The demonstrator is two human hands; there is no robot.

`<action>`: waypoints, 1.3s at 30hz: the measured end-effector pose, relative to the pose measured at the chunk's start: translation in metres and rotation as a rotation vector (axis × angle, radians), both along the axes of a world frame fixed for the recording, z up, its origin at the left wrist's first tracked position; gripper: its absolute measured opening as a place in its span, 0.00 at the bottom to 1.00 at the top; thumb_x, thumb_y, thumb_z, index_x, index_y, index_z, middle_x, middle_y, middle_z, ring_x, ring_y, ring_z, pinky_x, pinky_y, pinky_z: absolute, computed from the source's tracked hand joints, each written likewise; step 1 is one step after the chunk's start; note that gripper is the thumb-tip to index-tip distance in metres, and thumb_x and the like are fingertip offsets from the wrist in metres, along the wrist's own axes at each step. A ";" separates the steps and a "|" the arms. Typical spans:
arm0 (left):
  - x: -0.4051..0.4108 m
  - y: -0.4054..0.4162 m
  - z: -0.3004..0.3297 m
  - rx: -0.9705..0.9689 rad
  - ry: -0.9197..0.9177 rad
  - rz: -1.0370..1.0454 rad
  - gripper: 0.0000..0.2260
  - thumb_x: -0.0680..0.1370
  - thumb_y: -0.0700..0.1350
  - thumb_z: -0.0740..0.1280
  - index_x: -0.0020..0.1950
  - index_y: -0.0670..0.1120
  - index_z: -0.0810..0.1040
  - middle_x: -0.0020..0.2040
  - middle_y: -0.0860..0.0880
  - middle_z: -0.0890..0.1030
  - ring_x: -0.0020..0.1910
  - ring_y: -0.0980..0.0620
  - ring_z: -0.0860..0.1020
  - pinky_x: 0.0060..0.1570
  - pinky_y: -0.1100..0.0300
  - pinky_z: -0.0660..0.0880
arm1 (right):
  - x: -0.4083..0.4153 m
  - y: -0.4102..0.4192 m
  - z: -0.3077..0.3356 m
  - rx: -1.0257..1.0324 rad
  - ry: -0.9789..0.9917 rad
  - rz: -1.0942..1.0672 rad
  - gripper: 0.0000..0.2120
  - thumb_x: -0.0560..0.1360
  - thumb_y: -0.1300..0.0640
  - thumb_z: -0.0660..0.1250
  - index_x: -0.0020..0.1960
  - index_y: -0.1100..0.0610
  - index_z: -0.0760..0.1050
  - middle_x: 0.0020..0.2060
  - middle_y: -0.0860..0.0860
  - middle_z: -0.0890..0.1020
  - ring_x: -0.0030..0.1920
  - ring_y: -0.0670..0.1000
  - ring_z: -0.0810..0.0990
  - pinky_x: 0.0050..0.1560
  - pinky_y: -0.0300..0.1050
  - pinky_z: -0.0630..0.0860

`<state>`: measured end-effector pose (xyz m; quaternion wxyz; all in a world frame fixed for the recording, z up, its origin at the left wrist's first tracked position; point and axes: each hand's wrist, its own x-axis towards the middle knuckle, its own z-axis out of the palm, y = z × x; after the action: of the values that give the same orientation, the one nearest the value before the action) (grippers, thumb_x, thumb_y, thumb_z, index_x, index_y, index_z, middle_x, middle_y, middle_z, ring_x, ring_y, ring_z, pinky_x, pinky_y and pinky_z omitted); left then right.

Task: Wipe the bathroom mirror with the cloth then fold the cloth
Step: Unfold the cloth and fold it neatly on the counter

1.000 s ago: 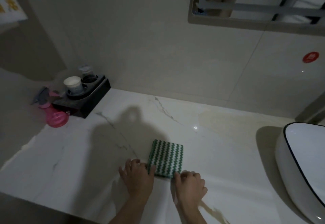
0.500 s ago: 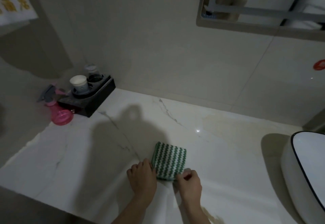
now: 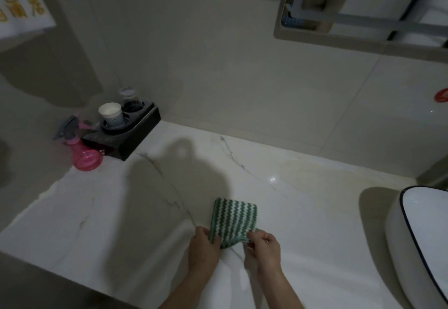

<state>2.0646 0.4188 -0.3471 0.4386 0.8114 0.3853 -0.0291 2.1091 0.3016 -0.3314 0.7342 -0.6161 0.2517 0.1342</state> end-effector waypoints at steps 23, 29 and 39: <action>0.002 -0.005 0.000 -0.458 -0.306 0.448 0.18 0.71 0.35 0.72 0.57 0.45 0.72 0.50 0.41 0.78 0.47 0.44 0.77 0.54 0.51 0.75 | -0.015 -0.013 -0.005 -0.055 -0.130 0.075 0.15 0.69 0.79 0.64 0.38 0.61 0.65 0.28 0.55 0.67 0.25 0.50 0.67 0.26 0.41 0.69; 0.001 0.008 -0.022 -0.562 -0.318 0.357 0.11 0.68 0.34 0.74 0.42 0.49 0.81 0.46 0.40 0.83 0.50 0.40 0.81 0.57 0.43 0.75 | -0.018 -0.018 -0.005 -0.207 -0.279 0.121 0.13 0.68 0.79 0.64 0.38 0.62 0.69 0.29 0.52 0.67 0.29 0.49 0.67 0.32 0.41 0.67; -0.012 0.017 -0.002 -0.675 -0.288 0.219 0.07 0.70 0.29 0.71 0.44 0.39 0.82 0.48 0.38 0.82 0.43 0.43 0.80 0.45 0.59 0.78 | -0.020 -0.025 -0.007 -0.301 -0.377 0.233 0.08 0.70 0.74 0.67 0.44 0.63 0.78 0.29 0.48 0.70 0.30 0.43 0.70 0.35 0.33 0.69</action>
<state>2.0528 0.4360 -0.3491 0.7312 0.5711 0.3730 0.0070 2.0891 0.2770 -0.3381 0.6478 -0.7573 0.0549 0.0618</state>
